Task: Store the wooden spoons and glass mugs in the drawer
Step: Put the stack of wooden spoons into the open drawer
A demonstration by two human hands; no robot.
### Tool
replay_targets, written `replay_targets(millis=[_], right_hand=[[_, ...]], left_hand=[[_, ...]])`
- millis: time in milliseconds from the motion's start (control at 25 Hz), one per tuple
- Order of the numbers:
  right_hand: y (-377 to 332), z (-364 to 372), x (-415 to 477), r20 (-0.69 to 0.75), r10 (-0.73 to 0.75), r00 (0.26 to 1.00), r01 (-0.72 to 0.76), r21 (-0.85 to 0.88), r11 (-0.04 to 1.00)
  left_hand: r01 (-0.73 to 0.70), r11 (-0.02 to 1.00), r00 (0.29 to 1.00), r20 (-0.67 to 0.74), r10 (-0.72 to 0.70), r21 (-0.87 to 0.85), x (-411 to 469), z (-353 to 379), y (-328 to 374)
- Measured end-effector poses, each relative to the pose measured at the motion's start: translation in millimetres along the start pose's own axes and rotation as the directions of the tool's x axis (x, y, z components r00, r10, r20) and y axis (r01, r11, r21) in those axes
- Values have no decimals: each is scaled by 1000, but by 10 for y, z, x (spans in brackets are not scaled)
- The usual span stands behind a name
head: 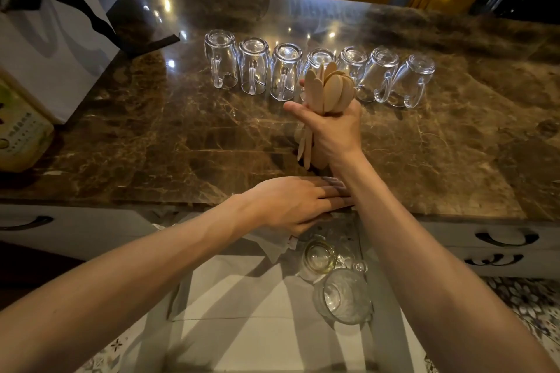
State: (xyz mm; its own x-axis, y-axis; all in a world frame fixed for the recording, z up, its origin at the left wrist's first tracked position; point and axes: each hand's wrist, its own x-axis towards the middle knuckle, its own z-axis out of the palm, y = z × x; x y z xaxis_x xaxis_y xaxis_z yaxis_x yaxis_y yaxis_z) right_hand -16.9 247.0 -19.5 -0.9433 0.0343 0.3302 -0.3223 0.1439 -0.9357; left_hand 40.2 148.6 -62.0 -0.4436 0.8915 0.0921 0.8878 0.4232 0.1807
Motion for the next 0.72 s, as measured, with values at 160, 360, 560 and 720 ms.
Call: replay_targets(millis=[160,360,560,720], right_hand=[[-33,-23,15,-20,-45,999,44,-30,999],[-55,3,-38,-40,-49,998,48,-24,999],[-129,31,-98,-168,-11,986,21,57,998],[-79,12,-99,-124,31,992,-35,-32,999]], left_hand=[[7,1000,1000,25,-8,18,7,4,9],[23,999,997,66,-25,29,-5,9,6],[27,999,992,123,-31,37,2,9,-3],[22,997,996,81,-28,70,-11,12,13]])
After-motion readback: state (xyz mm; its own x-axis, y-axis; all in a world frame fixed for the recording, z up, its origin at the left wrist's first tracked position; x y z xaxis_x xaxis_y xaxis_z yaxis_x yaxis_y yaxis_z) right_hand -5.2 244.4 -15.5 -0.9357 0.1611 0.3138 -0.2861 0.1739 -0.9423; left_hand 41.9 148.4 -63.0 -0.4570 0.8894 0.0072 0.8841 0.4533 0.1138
